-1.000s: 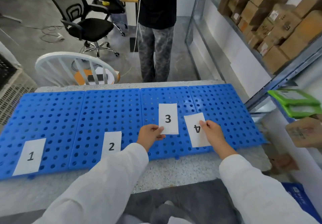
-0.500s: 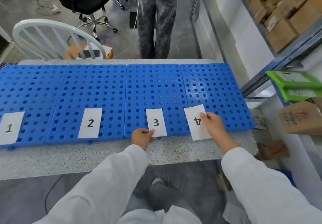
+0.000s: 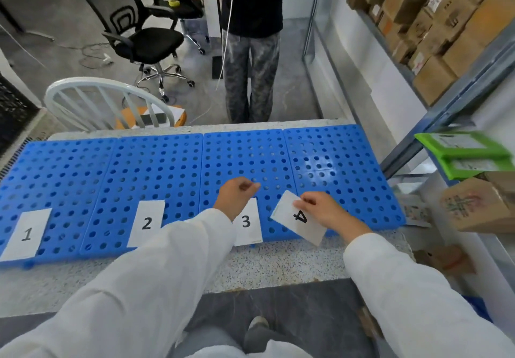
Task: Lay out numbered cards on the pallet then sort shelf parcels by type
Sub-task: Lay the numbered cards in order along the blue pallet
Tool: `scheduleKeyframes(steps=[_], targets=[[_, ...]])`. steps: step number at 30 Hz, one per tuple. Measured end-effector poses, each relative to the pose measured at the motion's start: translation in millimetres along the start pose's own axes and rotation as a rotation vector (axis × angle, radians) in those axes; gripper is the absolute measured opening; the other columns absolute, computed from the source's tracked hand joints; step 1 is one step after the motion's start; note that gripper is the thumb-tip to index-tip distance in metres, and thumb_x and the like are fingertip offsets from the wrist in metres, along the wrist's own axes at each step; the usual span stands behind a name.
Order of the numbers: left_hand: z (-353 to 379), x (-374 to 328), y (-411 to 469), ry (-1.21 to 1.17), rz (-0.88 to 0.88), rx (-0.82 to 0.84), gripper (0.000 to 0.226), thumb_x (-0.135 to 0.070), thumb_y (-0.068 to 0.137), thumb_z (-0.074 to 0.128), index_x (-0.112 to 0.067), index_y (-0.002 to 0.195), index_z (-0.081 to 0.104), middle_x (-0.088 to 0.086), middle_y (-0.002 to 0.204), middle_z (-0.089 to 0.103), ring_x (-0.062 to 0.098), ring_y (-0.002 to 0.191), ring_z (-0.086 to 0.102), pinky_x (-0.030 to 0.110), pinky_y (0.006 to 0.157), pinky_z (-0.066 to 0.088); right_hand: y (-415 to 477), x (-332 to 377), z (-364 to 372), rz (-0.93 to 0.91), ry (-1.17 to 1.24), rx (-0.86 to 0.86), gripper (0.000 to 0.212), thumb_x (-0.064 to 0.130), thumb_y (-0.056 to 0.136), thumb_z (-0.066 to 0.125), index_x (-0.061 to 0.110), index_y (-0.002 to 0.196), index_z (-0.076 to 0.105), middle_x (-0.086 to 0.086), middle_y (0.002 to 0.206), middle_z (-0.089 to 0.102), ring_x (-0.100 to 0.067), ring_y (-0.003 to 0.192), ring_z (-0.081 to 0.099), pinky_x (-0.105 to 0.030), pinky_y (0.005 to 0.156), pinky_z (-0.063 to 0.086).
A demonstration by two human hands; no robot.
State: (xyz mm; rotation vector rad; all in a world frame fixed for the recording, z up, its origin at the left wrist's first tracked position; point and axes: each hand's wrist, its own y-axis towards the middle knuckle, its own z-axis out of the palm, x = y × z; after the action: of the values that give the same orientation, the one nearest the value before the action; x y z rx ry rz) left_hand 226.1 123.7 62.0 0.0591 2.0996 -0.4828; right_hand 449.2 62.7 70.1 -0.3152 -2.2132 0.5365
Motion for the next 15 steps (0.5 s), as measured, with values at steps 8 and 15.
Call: scheduleKeyframes(steps=[8, 15], targets=[[5, -62, 20, 0.288, 0.304, 0.284, 0.011, -0.020, 0.084, 0.073, -0.011, 0.090, 0.074, -0.003, 0.085, 0.069, -0.002, 0.071, 0.058, 0.008, 0.066, 0.043, -2, 41, -24, -0.150, -0.365, -0.015, 0.030, 0.042, 0.094, 0.054, 0.019, 0.077, 0.054, 0.001, 0.075, 0.049, -0.016, 0.067, 0.046, -0.030, 0.061, 0.034], [-1, -73, 35, 0.043, 0.218, -0.011, 0.011, -0.019, 0.089, 0.068, -0.009, 0.088, 0.073, 0.006, 0.084, 0.071, 0.015, 0.075, 0.064, 0.024, 0.067, 0.055, -6, 5, -60, -0.016, -0.144, -0.553, 0.052, 0.044, 0.093, 0.057, 0.010, 0.130, 0.045, -0.007, 0.124, 0.049, -0.025, 0.113, 0.049, -0.042, 0.093, 0.046]])
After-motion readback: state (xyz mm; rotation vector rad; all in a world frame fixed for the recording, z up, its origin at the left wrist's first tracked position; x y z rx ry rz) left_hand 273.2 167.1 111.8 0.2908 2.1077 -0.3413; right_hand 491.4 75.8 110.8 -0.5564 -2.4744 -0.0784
